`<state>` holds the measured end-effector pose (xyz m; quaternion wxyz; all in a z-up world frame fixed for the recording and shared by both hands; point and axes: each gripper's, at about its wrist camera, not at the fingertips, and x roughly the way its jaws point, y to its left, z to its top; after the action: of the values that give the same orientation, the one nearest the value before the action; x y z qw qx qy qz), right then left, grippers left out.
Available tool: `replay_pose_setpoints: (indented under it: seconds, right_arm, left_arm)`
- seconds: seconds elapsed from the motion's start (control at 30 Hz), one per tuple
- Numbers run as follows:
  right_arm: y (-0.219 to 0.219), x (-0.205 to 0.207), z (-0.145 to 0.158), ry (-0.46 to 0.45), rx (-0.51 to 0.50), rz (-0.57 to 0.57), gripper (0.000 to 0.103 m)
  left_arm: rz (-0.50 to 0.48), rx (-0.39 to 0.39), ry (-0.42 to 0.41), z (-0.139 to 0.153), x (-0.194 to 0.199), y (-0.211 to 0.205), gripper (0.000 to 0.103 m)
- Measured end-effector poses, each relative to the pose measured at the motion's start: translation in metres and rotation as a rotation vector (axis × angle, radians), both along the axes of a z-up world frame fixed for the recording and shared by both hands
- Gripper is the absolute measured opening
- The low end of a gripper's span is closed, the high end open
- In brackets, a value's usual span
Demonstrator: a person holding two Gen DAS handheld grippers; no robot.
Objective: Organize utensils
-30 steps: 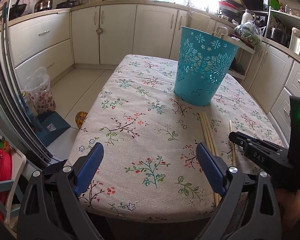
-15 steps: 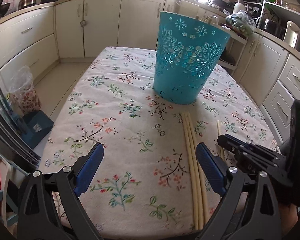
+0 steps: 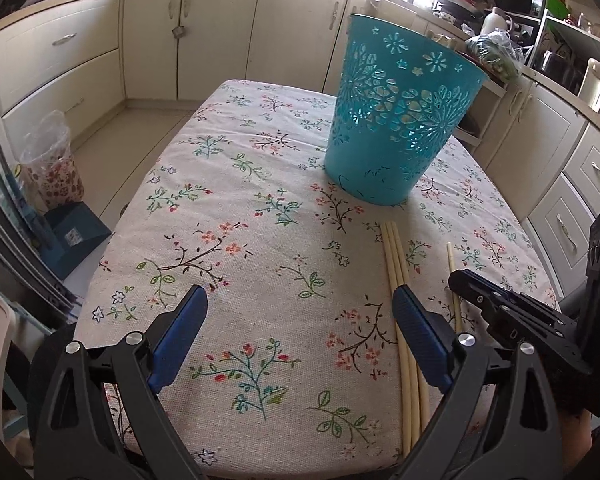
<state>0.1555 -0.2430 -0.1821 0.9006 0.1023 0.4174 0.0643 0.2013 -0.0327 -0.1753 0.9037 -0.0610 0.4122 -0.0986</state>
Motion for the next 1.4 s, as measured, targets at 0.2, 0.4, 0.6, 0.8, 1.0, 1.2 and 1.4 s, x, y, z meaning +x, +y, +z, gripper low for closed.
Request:
replay_pose_setpoints:
  seconds: [0.2, 0.4, 0.6, 0.8, 1.0, 1.2, 1.4]
  right_arm:
    - [0.003, 0.000, 0.000, -0.001, -0.021, -0.003, 0.010]
    - [0.003, -0.002, 0.000, -0.009, -0.029, 0.001, 0.010]
    - [0.005, -0.002, 0.000, -0.012, -0.033, 0.000, 0.010]
    - [0.004, -0.004, -0.001, -0.014, -0.028, 0.001, 0.010]
    - [0.005, -0.003, -0.001, -0.018, -0.024, -0.002, 0.010]
    - [0.003, -0.003, -0.001, -0.013, -0.007, -0.005, 0.010]
    - [0.003, -0.005, 0.000, -0.002, -0.018, 0.006, 0.009]
  left_arm:
    - [0.019, -0.015, -0.009, 0.004, 0.000, 0.008, 0.090]
    - [0.022, -0.012, -0.005, 0.001, -0.004, 0.010, 0.090]
    - [0.020, -0.014, -0.002, 0.001, -0.004, 0.011, 0.090]
    - [0.019, -0.012, -0.004, 0.001, -0.006, 0.011, 0.090]
    - [0.020, -0.017, 0.008, -0.004, -0.003, 0.012, 0.090]
    - [0.025, -0.021, -0.003, 0.000, -0.004, 0.015, 0.090]
    - [-0.006, -0.023, -0.014, 0.007, -0.007, 0.009, 0.090]
